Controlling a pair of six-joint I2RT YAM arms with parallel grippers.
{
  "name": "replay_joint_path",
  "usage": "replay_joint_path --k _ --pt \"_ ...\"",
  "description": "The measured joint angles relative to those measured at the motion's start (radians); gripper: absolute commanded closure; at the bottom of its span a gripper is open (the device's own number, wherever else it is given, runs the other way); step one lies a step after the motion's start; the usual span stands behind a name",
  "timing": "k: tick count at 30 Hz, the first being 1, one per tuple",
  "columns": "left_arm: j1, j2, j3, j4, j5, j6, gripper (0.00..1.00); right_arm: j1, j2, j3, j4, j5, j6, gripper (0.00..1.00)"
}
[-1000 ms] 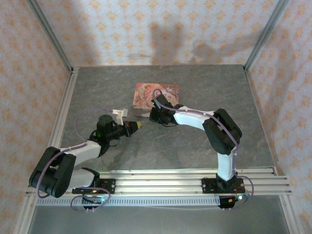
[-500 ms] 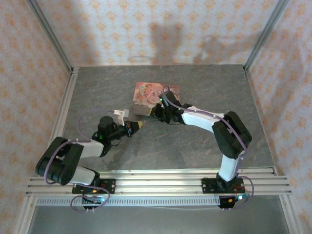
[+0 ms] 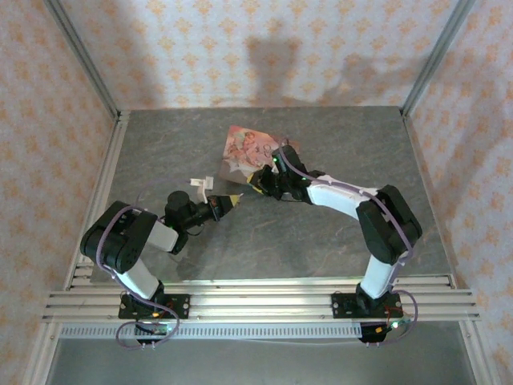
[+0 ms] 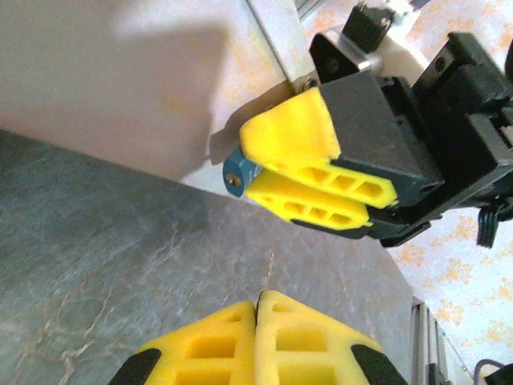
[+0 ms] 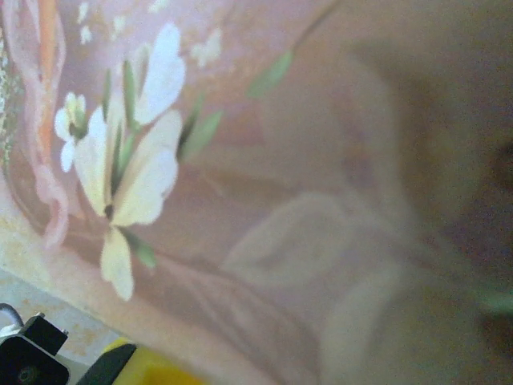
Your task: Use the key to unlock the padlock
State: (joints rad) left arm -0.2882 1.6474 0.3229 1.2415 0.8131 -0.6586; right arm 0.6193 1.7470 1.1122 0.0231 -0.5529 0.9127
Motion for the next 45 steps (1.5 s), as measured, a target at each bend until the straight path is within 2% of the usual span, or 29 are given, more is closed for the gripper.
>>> replay_joint_path --k 20,45 --pt "0.005 -0.016 0.075 -0.014 0.045 0.04 1.0 -0.027 -0.037 0.0 0.019 -0.108 0.057 1.0" --pt "0.035 0.034 0.106 -0.049 0.078 0.084 1.0 -0.027 -0.039 0.0 0.018 -0.129 0.072 1.0"
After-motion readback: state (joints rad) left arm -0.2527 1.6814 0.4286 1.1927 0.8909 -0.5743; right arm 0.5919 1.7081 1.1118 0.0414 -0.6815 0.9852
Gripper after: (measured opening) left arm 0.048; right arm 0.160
